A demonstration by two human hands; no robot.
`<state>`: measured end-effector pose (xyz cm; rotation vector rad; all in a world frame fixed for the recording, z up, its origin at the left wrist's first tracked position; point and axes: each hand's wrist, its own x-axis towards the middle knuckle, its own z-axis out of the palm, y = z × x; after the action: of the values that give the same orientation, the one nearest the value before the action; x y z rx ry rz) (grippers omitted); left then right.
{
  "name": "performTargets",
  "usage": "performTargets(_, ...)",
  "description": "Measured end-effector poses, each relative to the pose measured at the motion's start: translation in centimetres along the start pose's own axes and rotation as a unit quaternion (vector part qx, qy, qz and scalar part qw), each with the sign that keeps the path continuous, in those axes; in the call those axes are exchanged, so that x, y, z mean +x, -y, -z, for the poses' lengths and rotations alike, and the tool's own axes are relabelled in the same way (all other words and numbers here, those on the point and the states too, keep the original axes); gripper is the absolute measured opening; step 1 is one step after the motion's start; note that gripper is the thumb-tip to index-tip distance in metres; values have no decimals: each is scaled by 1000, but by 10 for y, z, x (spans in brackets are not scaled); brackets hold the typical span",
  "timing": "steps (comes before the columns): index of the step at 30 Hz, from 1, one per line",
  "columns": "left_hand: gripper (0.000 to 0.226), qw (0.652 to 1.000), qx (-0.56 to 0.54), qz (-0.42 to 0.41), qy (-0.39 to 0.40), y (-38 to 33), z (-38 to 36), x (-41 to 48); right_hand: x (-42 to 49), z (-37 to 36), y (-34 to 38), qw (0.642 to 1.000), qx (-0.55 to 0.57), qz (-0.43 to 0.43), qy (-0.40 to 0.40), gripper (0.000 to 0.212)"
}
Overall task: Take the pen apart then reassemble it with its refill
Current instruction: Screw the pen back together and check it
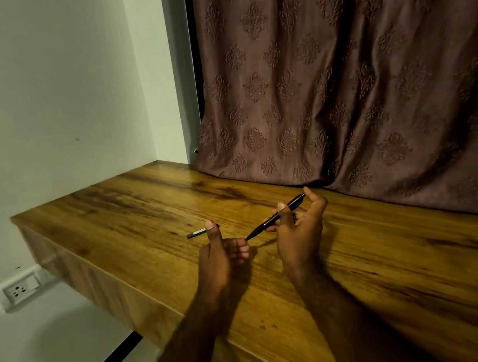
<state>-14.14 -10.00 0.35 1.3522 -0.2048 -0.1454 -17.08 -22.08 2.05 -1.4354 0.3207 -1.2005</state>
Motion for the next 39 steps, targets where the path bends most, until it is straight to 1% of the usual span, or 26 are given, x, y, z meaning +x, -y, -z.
performTargets(3, 91, 1000, -18, 8, 2, -1, 0, 0, -2, -1, 0, 1000, 4, 7, 3, 48)
performTargets(6, 92, 999, -34, 20, 20, -1, 3, 1, -3, -2, 1, 1000, 14, 9, 2, 50)
performTargets(8, 88, 999, -37, 26, 28, 1, 4, 2, -4, -3, 2, 1000, 25, 7, 0, 52)
performTargets(9, 81, 999, -34, 26, 27, 2, 5, 3, -5, -3, 2, 1000, 30, 3, -1, 53)
performTargets(12, 43, 999, -26, 7, 28, 6, 5, 3, -6, -6, 1, 998, 53, -23, -6, 62)
performTargets(14, 23, 1000, -14, -11, 18, 7, 4, 2, -7, -9, -1, 996, 73, -56, -3, 70)
performTargets(15, 17, 1000, -9, -14, 9, 7, 3, 1, -8, -11, -2, 994, 79, -73, 3, 72)
performTargets(17, 14, 1000, -1, -12, 2, 5, 2, -1, -11, -13, -2, 991, 79, -103, 20, 73)
performTargets(19, 11, 1000, -3, -7, -1, 4, 3, -2, -13, -14, -3, 987, 84, -126, 46, 69)
performTargets(21, 9, 1000, -7, -1, -4, 3, 5, -2, -10, -12, -7, 982, 70, -152, 83, 55)
performTargets(23, 9, 1000, -10, 1, 4, -2, 12, 0, -4, -9, -14, 976, 29, -176, 128, 38)
performTargets(25, 9, 1000, -17, -16, 8, -8, 28, 7, -1, -7, -20, 966, -8, -179, 189, 28)
performTargets(27, 7, 999, -2, -34, 13, -15, 49, 17, 0, -6, -24, 950, -54, -155, 266, 19)
performTargets(29, 5, 999, 12, -24, 20, -20, 70, 27, 1, -9, -28, 930, -116, -115, 329, 15)
performTargets(31, 4, 999, 45, -16, 18, -20, 86, 39, 4, -15, -31, 914, -179, -76, 356, 14)
performTargets(32, 3, 995, 87, -32, 23, -20, 93, 44, 6, -20, -33, 908, -206, -60, 361, 15)
performTargets(33, 4, 986, 151, -60, 29, -18, 100, 51, 8, -26, -36, 901, -233, -43, 364, 17)
performTargets(34, 5, 968, 228, -101, 40, -17, 107, 56, 11, -31, -39, 893, -259, -27, 366, 17)
performTargets(36, 8, 908, 372, -182, 53, -14, 117, 65, 16, -43, -44, 879, -299, -6, 371, 17)
performTargets(38, 9, 845, 473, -245, 36, -10, 122, 73, 22, -55, -51, 869, -324, 2, 374, 17)
performTargets(39, 8, 820, 509, -260, 26, -8, 122, 76, 24, -60, -54, 865, -334, 7, 376, 18)
